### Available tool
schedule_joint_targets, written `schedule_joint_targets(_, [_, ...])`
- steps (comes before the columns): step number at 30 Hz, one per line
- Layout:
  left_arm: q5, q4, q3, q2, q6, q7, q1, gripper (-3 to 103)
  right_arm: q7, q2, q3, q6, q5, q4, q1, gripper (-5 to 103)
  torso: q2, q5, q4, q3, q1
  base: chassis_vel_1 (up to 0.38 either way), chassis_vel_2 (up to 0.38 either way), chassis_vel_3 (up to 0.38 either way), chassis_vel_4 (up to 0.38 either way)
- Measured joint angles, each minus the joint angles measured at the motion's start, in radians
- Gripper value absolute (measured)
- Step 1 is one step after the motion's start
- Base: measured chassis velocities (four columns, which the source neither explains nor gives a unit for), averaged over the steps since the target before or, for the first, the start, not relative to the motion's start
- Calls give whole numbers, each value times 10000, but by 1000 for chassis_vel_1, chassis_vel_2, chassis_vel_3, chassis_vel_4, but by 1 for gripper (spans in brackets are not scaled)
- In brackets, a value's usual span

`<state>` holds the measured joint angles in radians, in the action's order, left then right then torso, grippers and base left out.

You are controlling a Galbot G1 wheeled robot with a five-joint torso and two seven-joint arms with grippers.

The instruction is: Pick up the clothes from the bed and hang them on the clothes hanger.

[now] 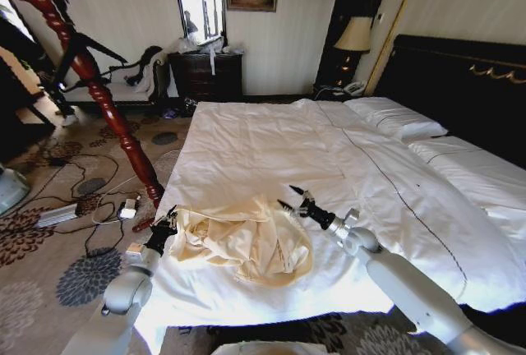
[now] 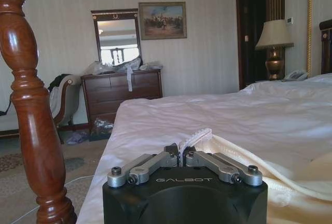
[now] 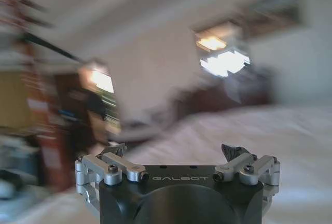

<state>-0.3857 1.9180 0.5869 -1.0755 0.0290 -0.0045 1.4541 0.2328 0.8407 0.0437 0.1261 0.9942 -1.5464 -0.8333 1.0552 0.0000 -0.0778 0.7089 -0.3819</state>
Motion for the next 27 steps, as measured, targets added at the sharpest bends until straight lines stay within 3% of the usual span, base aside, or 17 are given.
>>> schedule_joint_targets(1, [0,0,0,0,0,0,0,2,0,0,0,0,0,0,0,100,0,0,0,0,0,0,0,0,0])
schedule_joint_targets(2, [31,0,4,-10,21,0,17,2,-1805,87,-82,-1343,55,-59,272,100,0,-1,8,0,0,0,0,0,0])
schedule_joint_targets(4, [63,0,7,-29,54,0,25,2,-3717,104,-132,-2348,369,-164,376,100,0,-2,4,0,0,0,0,0,0])
schedule_joint_targets(8, [82,-1,10,-67,87,5,25,2,-5033,-13,31,-2674,327,-689,-46,100,0,1,-2,0,0,0,0,0,0])
schedule_joint_targets(11, [83,-5,24,-69,102,6,15,2,-4445,-322,356,-2088,-474,-1166,-642,100,0,1,2,0,0,0,0,0,0])
schedule_joint_targets(14, [75,-51,51,-71,106,3,-26,2,-3587,-1039,802,-1294,-2441,-2034,-1830,100,0,-1,-4,-2,1,0,0,0,0])
schedule_joint_targets(15, [75,-51,51,-71,106,3,-26,2,-3587,-1039,802,-1294,-2441,-2034,-1830,100,0,-1,-4,-2,1,0,0,0,0])
schedule_joint_targets(17, [68,-93,49,-122,108,-1,-78,2,-3370,-1451,875,-1125,-3761,-2570,-2960,100,0,-2,-6,-2,1,0,0,0,0])
schedule_joint_targets(20, [69,-95,21,-161,103,-5,-92,2,-3379,-1441,805,-1121,-4445,-2572,-3385,100,1,-3,-5,-2,2,0,0,0,0])
schedule_joint_targets(23, [87,-53,-3,-201,72,-7,-69,2,-3641,-988,554,-1199,-5349,-2096,-3528,100,1,2,-1,-1,1,0,0,0,0])
schedule_joint_targets(27, [77,-10,57,-191,59,-24,-23,2,-3845,-673,246,-1255,-5665,-1754,-3177,100,1,-2,1,-2,1,0,0,0,0])
